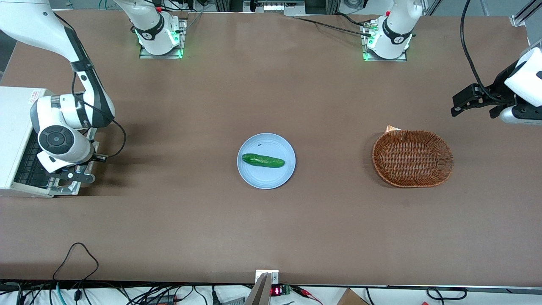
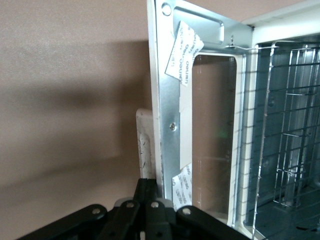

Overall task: Open oven door with right arm only
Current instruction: 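Push the door further down with the right gripper until fully open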

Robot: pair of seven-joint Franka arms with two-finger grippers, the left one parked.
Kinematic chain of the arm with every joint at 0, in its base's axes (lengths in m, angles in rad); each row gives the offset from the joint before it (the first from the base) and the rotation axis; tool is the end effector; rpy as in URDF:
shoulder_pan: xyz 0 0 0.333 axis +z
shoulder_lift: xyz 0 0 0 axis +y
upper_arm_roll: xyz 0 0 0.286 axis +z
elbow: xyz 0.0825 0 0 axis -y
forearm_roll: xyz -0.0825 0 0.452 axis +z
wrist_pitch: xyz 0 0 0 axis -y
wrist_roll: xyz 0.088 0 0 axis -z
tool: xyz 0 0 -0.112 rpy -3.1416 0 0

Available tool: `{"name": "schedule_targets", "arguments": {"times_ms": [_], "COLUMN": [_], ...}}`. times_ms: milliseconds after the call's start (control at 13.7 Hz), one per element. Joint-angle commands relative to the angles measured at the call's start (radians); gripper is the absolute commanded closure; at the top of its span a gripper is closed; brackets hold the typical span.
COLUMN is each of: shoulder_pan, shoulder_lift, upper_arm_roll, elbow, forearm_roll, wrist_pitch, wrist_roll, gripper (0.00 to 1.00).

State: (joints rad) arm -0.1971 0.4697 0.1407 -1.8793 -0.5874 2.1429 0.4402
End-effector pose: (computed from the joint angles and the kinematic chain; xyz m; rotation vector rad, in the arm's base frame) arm 0.6494 -0.0621 0.1713 2.7097 -0.1813 -0.1483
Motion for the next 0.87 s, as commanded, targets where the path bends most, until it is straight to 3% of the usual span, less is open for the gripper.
{"name": "schedule_targets", "arguments": {"times_ms": [0,801], "shoulder_pan": [-0.024,-0.021], "shoulder_lift": [0.020,0.066], "upper_arm_roll": [-0.030,-0.032], "elbow": [-0.004,0.002], "forearm_roll": [-0.029,-0.031], "wrist_pitch": [-0.005,0.008], "wrist_roll": [0.005,0.005], "gripper": [1.00,1.00]}}
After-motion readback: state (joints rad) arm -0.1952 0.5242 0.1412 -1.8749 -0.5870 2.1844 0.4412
